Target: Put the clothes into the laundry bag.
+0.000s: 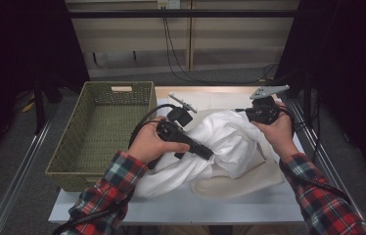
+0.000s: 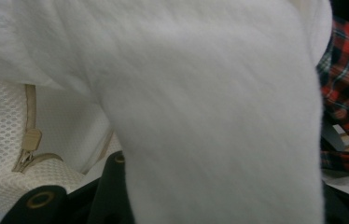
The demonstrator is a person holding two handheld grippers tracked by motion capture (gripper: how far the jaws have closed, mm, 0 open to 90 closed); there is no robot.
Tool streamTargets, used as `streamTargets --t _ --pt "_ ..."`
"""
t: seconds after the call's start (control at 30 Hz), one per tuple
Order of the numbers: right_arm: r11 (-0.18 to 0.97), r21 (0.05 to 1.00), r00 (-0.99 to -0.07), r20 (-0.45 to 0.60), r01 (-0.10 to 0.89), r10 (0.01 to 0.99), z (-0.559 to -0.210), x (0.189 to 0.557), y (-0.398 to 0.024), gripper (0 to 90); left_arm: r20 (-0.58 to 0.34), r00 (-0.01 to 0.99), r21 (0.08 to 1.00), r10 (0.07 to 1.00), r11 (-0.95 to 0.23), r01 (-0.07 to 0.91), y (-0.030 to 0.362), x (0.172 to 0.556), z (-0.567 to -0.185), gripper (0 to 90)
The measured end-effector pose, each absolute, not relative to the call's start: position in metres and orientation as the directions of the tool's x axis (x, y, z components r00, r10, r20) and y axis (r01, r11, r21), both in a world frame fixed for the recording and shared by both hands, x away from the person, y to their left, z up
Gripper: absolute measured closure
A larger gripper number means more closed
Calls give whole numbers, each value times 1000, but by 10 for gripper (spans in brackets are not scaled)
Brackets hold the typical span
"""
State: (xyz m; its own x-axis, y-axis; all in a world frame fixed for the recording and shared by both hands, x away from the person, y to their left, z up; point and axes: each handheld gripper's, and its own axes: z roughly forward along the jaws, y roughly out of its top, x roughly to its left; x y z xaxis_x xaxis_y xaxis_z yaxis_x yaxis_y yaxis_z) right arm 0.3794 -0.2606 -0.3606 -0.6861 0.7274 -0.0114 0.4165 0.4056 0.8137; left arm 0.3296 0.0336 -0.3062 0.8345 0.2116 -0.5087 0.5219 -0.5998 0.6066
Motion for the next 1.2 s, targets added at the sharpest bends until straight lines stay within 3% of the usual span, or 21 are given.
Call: streamTargets --t 0.2,0.57,0.83,1.2 --pt "410 812 -691 -12 415 723 -358 377 -259 882 -467 848 542 251 -676 499 14 331 -322 612" --pt "414 814 -691 -22 407 722 -353 373 -259 882 -426 833 504 354 -671 543 -7 340 -340 610" --pt "413 820 -698 -24 396 716 -347 369 -259 882 -450 774 491 445 -601 631 -22 349 -358 609" --pt "414 827 -710 -26 380 704 -346 367 -258 883 -376 708 519 598 -497 695 -11 359 -362 612"
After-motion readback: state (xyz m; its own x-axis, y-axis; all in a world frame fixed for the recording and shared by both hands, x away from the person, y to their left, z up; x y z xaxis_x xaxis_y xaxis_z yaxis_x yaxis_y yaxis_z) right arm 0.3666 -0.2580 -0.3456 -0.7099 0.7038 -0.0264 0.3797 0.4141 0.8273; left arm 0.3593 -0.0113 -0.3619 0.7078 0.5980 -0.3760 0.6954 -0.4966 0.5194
